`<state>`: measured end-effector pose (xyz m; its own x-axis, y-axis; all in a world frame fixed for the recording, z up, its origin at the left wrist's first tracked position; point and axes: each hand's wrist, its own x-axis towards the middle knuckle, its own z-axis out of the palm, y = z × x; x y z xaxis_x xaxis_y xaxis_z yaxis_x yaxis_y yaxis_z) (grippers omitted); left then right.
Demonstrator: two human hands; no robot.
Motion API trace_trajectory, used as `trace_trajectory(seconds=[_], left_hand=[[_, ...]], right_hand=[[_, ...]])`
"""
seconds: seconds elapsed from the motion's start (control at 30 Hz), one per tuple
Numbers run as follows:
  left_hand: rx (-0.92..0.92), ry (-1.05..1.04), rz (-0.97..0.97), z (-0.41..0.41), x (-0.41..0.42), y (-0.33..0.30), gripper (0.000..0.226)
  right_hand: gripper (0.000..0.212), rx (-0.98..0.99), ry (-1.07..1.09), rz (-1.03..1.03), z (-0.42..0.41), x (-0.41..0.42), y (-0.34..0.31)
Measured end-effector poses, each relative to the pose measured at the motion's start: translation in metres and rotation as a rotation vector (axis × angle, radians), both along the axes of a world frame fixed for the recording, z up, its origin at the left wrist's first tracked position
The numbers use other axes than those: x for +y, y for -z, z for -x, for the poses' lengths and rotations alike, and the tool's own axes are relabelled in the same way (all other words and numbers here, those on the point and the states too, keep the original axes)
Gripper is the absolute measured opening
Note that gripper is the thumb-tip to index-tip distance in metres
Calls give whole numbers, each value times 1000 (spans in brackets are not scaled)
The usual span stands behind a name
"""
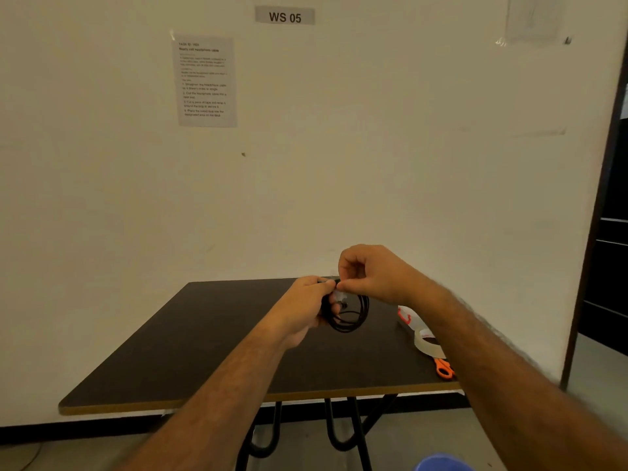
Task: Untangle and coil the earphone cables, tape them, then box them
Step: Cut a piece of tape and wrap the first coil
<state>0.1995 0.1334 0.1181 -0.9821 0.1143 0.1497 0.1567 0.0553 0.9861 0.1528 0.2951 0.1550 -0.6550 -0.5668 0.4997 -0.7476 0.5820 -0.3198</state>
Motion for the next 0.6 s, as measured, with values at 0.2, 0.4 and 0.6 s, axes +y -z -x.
trace_trajectory(seconds=[0.2, 0.4, 0.6], left_hand=[[-39, -1, -46, 1, -3, -3, 18], [-54, -2, -61, 0, -4, -5, 19], [-36, -17, -42, 2, -6, -5, 25]], right_hand=[[10, 129, 26, -27, -1, -5, 3], [9, 278, 85, -127, -7, -11, 6], [7, 269, 103, -128, -11, -15, 7]])
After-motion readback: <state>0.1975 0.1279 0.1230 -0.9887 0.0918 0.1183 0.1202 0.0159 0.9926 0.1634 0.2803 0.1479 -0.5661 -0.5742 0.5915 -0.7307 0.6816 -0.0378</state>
